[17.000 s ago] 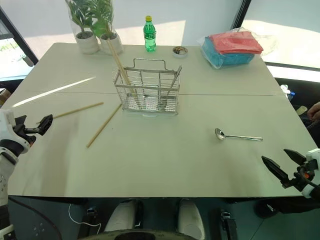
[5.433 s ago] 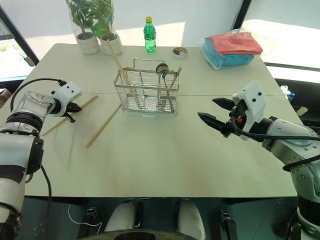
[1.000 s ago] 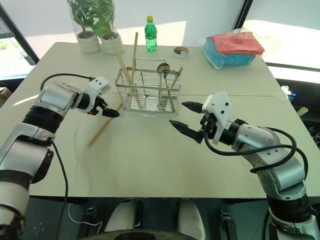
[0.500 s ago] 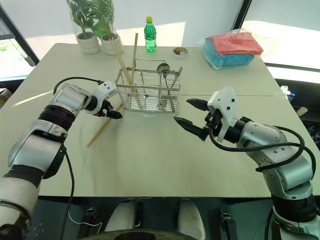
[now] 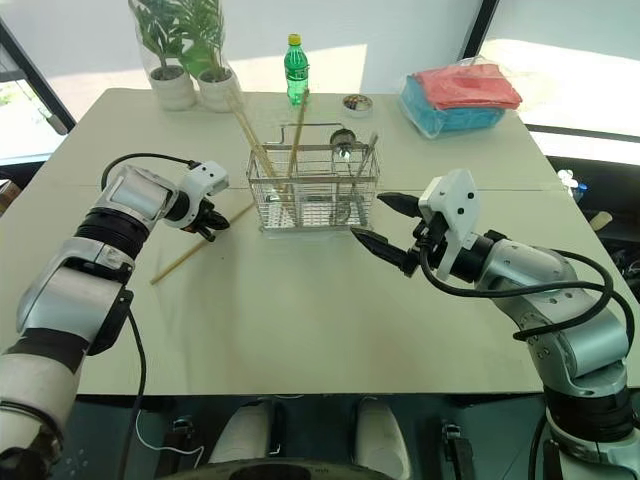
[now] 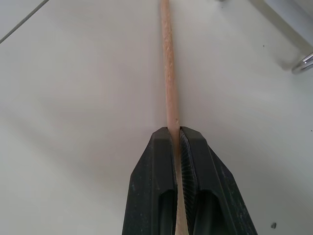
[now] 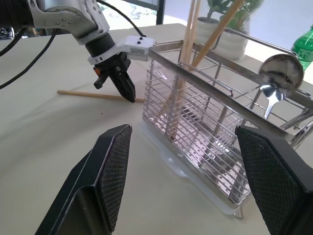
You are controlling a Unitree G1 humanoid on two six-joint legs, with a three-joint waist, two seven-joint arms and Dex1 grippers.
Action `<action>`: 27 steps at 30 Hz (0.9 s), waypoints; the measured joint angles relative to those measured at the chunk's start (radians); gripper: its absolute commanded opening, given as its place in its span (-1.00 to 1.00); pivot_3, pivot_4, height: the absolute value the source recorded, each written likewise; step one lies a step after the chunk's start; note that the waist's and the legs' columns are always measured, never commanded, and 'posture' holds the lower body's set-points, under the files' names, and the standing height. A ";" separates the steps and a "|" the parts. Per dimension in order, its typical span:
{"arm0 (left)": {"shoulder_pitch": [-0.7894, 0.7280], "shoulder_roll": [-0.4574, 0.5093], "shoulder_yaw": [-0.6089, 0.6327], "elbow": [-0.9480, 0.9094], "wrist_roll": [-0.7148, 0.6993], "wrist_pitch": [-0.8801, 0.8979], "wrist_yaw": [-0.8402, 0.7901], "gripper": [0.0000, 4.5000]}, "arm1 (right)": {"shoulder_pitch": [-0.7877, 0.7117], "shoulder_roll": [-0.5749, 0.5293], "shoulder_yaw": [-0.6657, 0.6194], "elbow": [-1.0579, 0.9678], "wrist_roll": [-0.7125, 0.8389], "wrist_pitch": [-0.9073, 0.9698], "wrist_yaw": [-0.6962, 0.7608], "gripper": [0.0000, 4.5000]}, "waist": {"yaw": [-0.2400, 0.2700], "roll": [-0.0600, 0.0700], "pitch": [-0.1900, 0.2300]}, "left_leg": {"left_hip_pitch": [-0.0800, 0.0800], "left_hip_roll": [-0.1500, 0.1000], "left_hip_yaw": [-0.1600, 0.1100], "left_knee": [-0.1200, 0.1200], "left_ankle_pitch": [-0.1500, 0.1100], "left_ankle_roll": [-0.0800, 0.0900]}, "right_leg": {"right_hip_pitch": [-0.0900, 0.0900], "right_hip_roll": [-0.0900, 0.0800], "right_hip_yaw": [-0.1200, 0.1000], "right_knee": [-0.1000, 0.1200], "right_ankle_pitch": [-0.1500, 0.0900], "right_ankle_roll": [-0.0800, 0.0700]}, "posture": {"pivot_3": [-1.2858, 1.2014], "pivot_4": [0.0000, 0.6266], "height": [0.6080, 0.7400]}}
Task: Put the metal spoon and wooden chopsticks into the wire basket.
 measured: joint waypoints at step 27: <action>0.144 0.105 0.488 -0.247 -0.184 -0.110 0.355 -0.99 | 0.004 -0.067 -0.021 0.034 0.039 -0.010 0.129 0.56 | 0.011 -0.005 0.002 | -0.001 0.000 -0.002 -0.002 0.000 0.000 | -0.002 0.001 0.000 0.001 0.002 0.003 | 0.03 -0.52 0.74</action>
